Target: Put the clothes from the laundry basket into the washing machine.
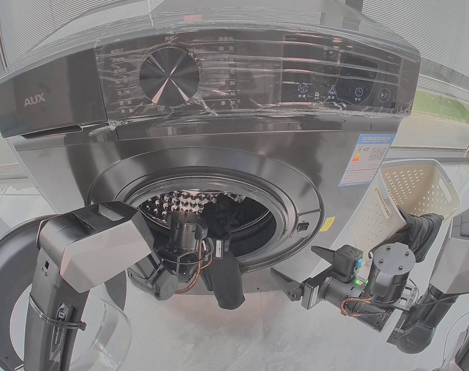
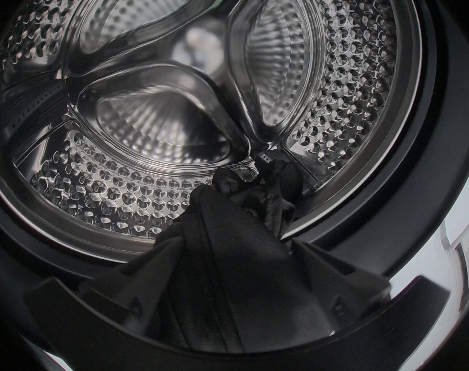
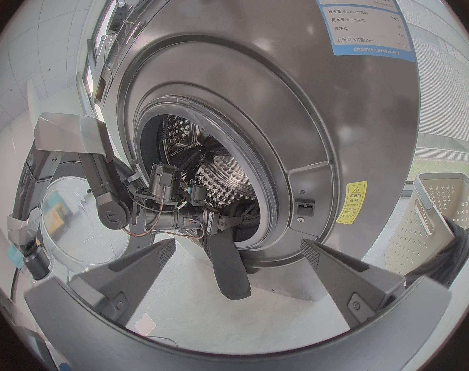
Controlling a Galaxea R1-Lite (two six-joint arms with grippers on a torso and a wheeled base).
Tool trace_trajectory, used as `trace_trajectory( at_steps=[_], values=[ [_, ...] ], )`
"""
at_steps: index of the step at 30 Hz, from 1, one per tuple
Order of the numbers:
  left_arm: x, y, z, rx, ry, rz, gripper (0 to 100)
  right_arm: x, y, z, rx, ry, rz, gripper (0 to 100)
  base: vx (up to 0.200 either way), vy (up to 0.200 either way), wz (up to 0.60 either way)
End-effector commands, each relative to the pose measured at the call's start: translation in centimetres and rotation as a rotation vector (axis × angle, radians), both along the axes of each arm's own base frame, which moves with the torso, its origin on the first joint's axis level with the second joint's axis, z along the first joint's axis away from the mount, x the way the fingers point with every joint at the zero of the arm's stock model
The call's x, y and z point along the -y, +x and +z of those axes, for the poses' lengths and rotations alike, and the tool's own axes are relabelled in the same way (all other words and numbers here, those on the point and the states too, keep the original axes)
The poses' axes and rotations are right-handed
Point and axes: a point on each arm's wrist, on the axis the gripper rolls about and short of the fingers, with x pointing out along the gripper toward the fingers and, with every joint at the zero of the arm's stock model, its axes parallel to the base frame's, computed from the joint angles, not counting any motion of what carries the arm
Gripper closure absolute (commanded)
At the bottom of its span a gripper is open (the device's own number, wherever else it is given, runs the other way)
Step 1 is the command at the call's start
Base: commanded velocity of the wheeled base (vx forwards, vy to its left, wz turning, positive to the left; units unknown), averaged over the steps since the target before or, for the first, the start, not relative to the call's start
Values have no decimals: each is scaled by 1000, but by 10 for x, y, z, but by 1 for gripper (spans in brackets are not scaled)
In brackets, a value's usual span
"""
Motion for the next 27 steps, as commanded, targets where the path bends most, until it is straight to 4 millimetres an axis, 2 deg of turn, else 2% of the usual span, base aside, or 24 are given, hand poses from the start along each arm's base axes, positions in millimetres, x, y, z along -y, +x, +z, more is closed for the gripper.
trace_trajectory(
  at_steps=[1,10,13,15,20,27],
  values=[
    [0,0,-8,-19,9,1,100,0,0,0,2,1,0,0,0,0,0],
    [2,5,-2,9,-11,1,100,0,0,0,2,1,0,0,0,0,0],
    [7,15,11,74,-48,12,100,0,0,0,2,1,0,0,0,0,0],
    [10,28,28,152,-93,32,100,0,0,0,2,1,1,0,0,0,0],
    [7,47,52,251,-142,79,100,0,0,1,3,2,0,0,0,0,0],
    [3,50,50,263,-145,89,100,0,0,0,2,1,0,0,0,0,0]
  ],
)
